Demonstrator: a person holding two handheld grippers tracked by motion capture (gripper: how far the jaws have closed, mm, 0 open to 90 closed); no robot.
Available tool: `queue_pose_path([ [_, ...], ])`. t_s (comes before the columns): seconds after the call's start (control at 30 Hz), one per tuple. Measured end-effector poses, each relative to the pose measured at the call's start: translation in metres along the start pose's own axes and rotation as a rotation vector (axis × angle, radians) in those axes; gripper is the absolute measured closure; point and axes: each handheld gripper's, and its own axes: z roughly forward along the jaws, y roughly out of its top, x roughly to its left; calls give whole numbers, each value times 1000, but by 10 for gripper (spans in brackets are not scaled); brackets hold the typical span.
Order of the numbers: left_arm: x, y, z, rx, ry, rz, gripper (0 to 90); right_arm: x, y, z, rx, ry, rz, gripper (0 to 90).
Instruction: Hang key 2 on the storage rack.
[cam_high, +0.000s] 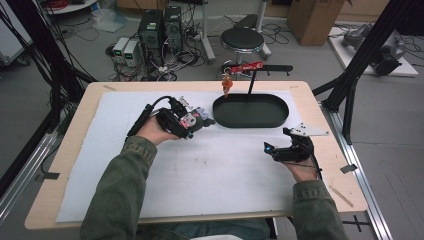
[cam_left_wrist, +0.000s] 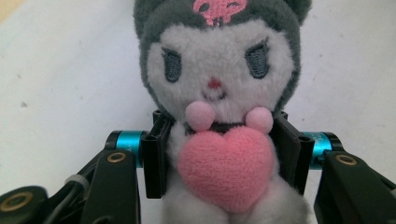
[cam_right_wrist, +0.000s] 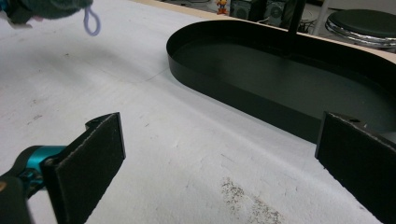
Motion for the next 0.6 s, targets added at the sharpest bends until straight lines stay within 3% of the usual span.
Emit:
queue_pose_path([
  [0.6,-5,51,-18,-54,2,50,477,0,0,0,0,3,1,5],
])
